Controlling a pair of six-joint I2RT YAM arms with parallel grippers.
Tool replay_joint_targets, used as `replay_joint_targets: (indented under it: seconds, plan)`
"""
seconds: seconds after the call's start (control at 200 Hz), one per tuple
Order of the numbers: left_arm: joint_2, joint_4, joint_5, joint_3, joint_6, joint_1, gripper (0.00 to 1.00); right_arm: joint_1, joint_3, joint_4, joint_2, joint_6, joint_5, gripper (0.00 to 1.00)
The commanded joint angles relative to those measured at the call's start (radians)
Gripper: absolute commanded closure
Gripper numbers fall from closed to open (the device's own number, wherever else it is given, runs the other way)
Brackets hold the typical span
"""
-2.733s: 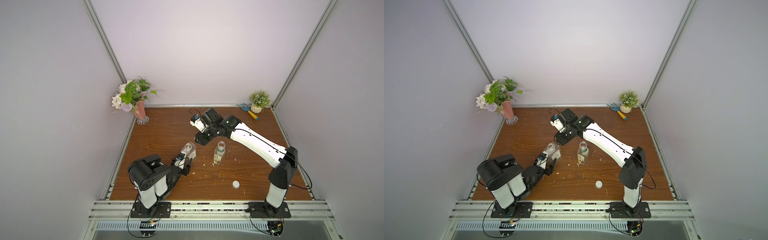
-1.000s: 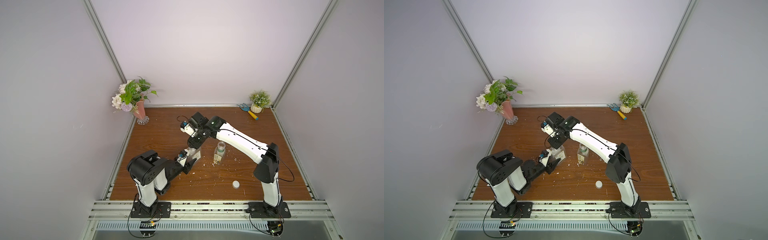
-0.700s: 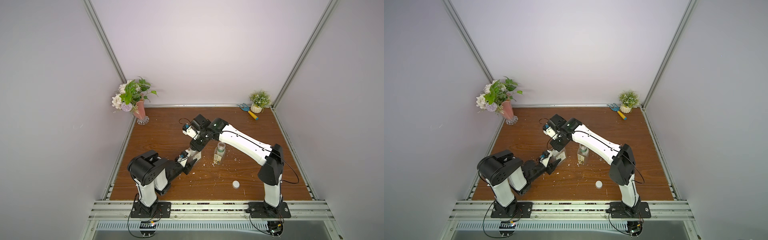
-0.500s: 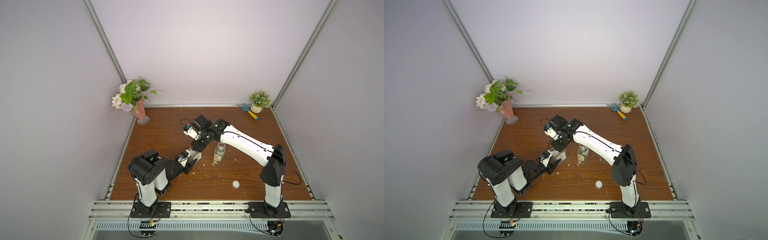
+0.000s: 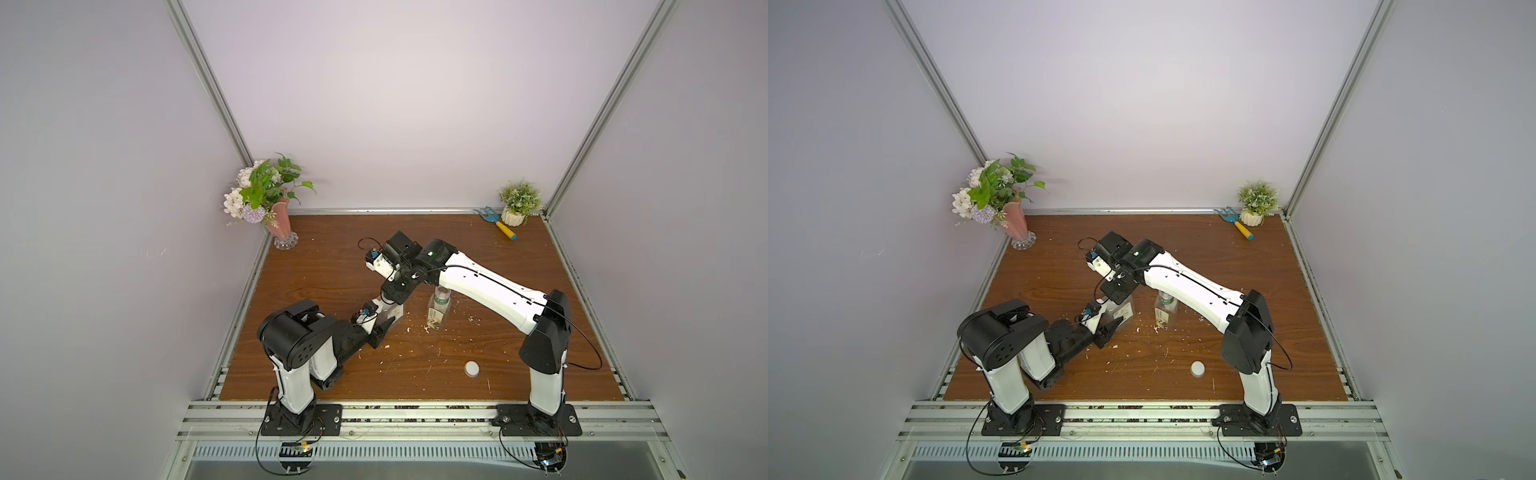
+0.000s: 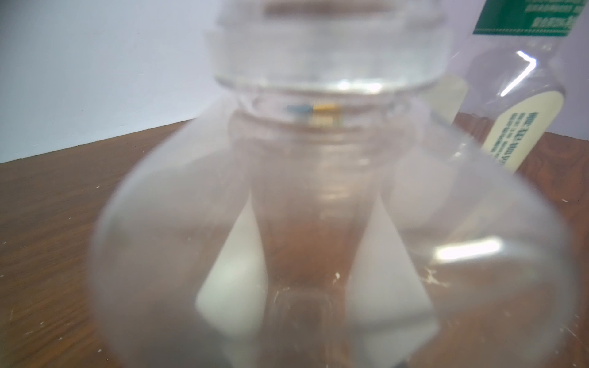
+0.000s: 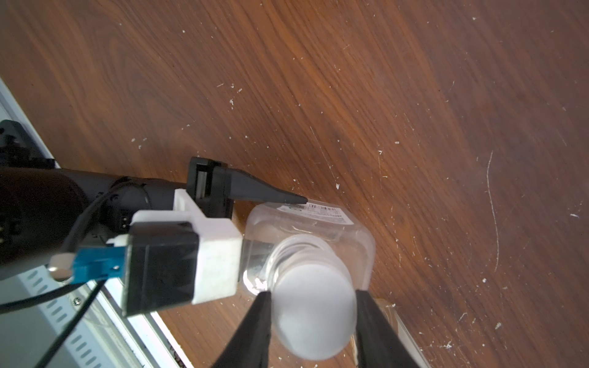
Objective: Screw on the bottle caps
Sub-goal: Screw the bottle cap onto the plastic bottle.
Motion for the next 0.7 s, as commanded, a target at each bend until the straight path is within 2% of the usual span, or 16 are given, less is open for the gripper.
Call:
replay_joint_targets:
  seconds: [0.0, 0.125, 0.275, 0.52, 0.696]
  plan:
    - [0.024, 0.141, -0.012, 0.004, 0.011, -0.013, 0.69, 0.008, -0.027, 0.021, -0.016, 0.0, 0.056, 0.75]
    - [0.026, 0.141, -0.011, 0.007, 0.011, -0.013, 0.69, 0.009, -0.065, 0.068, -0.031, 0.009, 0.07, 0.75]
    - [0.037, 0.134, -0.016, 0.014, 0.012, -0.013, 0.68, 0.011, -0.1, 0.095, -0.042, 0.013, 0.029, 0.74]
    - [0.059, 0.128, -0.02, 0.028, 0.015, -0.013, 0.68, 0.022, -0.119, 0.071, -0.044, 0.004, -0.043, 0.7]
    - [0.058, 0.128, -0.022, 0.028, 0.017, -0.013, 0.68, 0.023, -0.122, 0.056, -0.05, 0.001, -0.047, 0.7]
